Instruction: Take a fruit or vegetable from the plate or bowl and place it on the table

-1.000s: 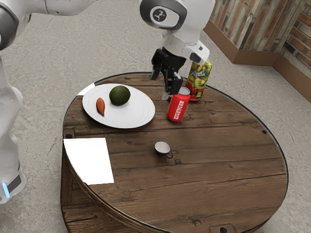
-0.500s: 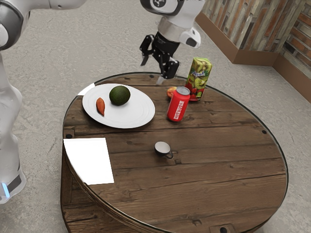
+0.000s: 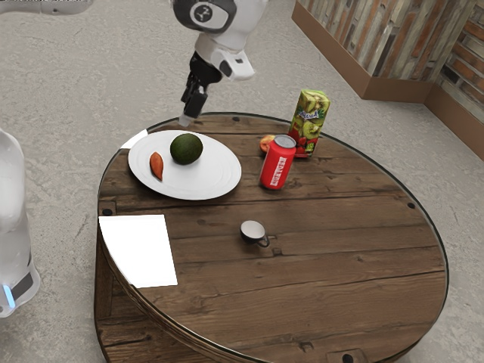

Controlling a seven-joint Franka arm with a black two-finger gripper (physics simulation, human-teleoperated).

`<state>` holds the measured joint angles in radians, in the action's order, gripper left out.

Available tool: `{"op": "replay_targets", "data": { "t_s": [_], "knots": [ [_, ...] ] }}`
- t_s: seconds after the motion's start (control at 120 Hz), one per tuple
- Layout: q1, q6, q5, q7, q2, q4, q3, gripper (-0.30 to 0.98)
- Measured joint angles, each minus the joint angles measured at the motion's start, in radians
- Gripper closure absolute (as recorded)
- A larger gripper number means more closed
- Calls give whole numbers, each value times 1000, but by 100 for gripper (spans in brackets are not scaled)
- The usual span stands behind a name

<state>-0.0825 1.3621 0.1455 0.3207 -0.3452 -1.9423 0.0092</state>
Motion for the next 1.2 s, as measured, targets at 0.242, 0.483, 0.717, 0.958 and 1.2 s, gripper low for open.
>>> {"op": "replay_targets", "data": {
  "t_s": [0.242,0.483,0.717,0.958,1.2],
  "knots": [
    [-37,95,-27,125,-112,-152,-13,0],
    [-25,133,-35,33,-118,-163,-13,0],
    [-25,86,-45,-171,-120,-152,-5,0],
    [-26,39,-100,-429,-120,-154,12,0],
    [-46,23,-108,-613,-167,-196,16,0]
  ]
}}
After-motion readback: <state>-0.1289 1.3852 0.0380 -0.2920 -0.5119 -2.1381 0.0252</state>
